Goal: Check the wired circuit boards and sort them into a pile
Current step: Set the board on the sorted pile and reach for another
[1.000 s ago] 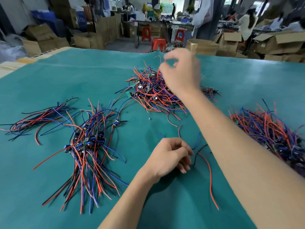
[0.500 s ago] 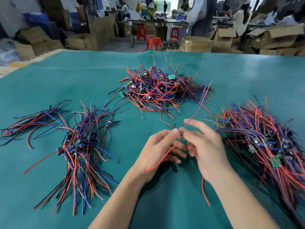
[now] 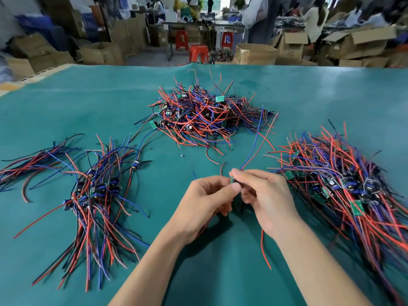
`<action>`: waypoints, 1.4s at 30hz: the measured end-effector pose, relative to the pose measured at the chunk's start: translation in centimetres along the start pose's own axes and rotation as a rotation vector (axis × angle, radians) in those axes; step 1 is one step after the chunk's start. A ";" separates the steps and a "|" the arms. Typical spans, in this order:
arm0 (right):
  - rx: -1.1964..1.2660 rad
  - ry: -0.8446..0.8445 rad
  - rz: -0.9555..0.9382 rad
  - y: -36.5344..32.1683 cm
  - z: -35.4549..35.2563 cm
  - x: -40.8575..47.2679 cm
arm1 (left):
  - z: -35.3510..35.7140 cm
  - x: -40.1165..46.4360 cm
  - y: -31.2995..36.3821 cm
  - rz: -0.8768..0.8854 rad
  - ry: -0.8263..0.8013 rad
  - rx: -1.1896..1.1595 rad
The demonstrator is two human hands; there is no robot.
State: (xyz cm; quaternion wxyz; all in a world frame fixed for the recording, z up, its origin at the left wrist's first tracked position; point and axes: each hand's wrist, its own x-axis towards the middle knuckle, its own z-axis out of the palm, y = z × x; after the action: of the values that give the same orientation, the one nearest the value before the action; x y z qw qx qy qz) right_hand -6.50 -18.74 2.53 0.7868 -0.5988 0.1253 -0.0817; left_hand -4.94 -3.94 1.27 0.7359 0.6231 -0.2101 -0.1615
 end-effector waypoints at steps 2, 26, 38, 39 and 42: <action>-0.024 -0.011 -0.005 0.2 -0.1 0.0 | 0.1 0.0 0.0 -0.001 0.024 0.029; -0.371 0.735 -0.506 -0.3 -5.2 2.6 | -1.0 -0.1 0.2 -0.131 -0.059 0.044; -0.452 -0.077 -0.330 0.4 -0.2 -0.5 | -0.6 0.1 0.2 -0.152 0.022 -0.186; -0.425 -0.088 -0.326 0.2 -0.4 -0.5 | -0.6 0.0 0.4 -0.172 0.018 -0.186; -0.314 -0.078 -0.311 -0.3 -0.9 -0.2 | -0.5 0.0 0.7 -0.206 -0.027 -0.093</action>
State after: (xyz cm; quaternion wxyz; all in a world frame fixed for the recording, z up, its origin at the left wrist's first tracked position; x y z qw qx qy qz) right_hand -6.99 -19.62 2.60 0.6659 -0.7289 0.0119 -0.1584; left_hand -4.71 -3.35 1.87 0.7406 0.6043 -0.1473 -0.2542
